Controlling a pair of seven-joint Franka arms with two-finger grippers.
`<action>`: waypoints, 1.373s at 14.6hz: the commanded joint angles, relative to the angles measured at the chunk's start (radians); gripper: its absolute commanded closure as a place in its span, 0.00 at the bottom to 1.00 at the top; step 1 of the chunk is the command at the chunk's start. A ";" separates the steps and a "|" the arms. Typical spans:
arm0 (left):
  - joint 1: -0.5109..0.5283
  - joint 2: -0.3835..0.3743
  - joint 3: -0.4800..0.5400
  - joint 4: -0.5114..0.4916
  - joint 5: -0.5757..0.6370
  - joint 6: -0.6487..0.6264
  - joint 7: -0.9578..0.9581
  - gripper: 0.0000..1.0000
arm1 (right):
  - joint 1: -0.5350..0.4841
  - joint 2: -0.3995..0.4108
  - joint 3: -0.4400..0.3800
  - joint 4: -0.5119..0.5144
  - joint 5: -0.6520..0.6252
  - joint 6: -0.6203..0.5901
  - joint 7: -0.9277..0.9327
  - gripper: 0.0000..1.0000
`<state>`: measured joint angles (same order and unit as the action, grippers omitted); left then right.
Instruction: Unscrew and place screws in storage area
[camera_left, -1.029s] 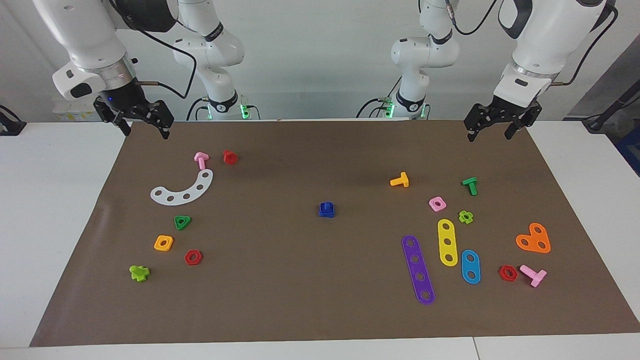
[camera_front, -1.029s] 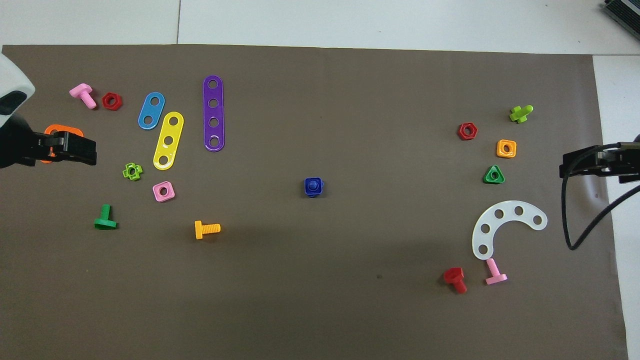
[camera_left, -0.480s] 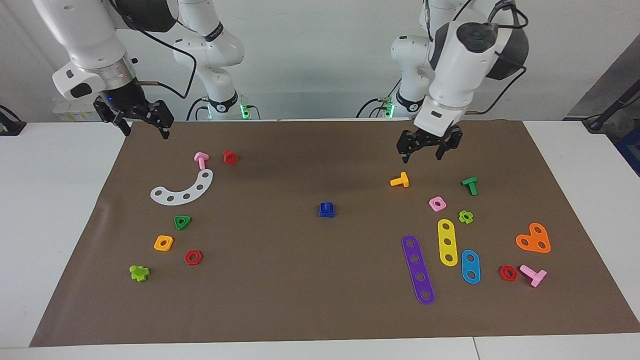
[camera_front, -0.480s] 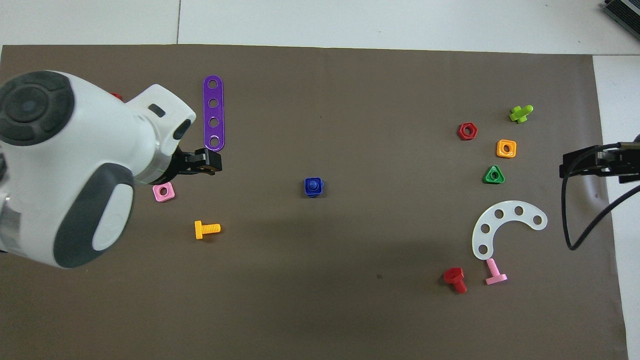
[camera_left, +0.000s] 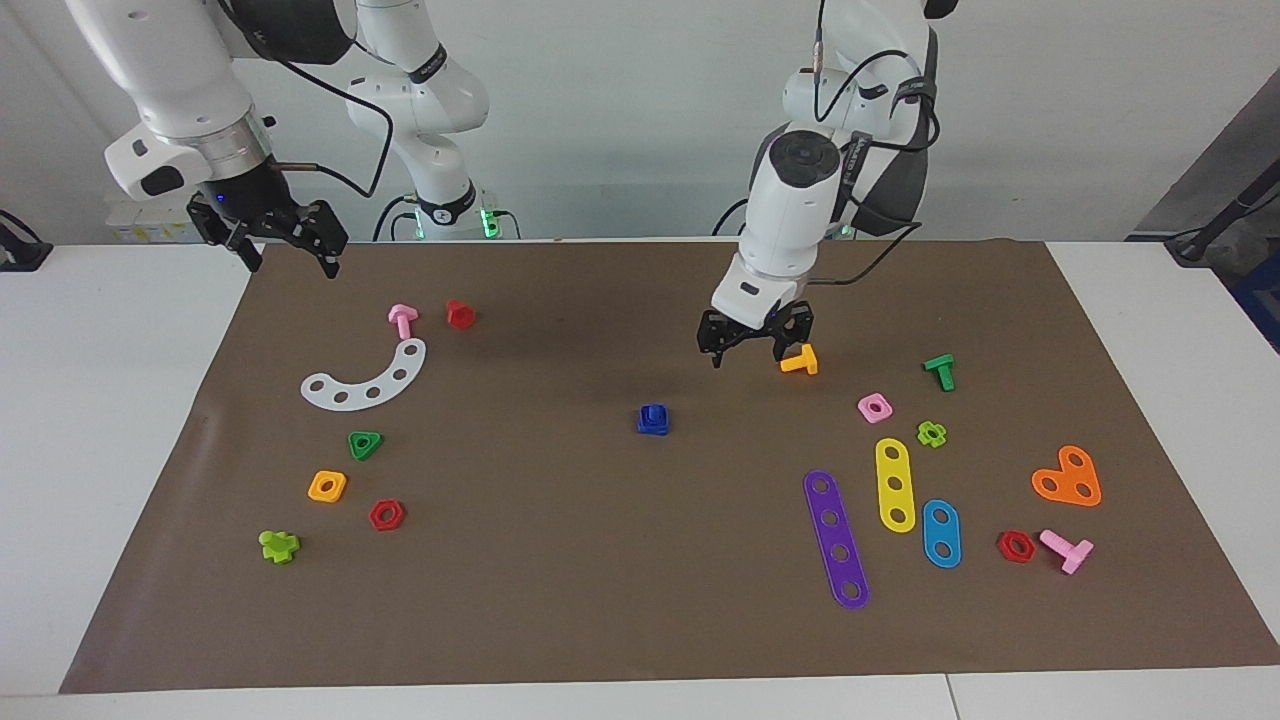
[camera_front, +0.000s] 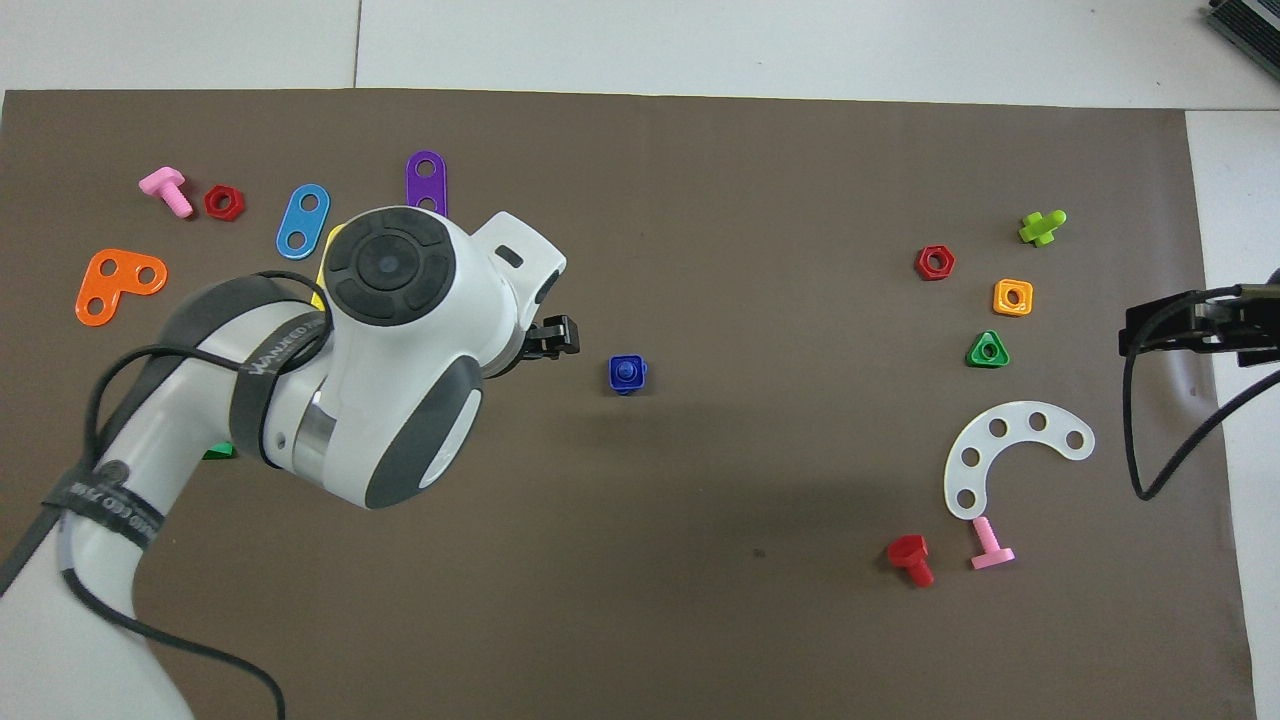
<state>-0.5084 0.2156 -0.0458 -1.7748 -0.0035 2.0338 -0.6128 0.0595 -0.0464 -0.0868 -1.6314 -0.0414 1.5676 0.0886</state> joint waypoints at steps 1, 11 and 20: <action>-0.079 0.134 0.020 0.083 -0.003 0.057 -0.103 0.07 | -0.003 -0.021 0.002 -0.018 0.026 -0.006 0.002 0.00; -0.167 0.268 0.020 0.134 0.014 0.172 -0.196 0.14 | -0.003 -0.021 0.002 -0.018 0.026 -0.006 0.002 0.00; -0.160 0.281 0.020 0.084 0.062 0.229 -0.186 0.21 | -0.003 -0.021 0.001 -0.018 0.026 -0.006 0.002 0.00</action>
<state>-0.6581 0.5019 -0.0396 -1.6603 0.0315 2.2273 -0.7902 0.0595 -0.0464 -0.0868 -1.6314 -0.0414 1.5676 0.0886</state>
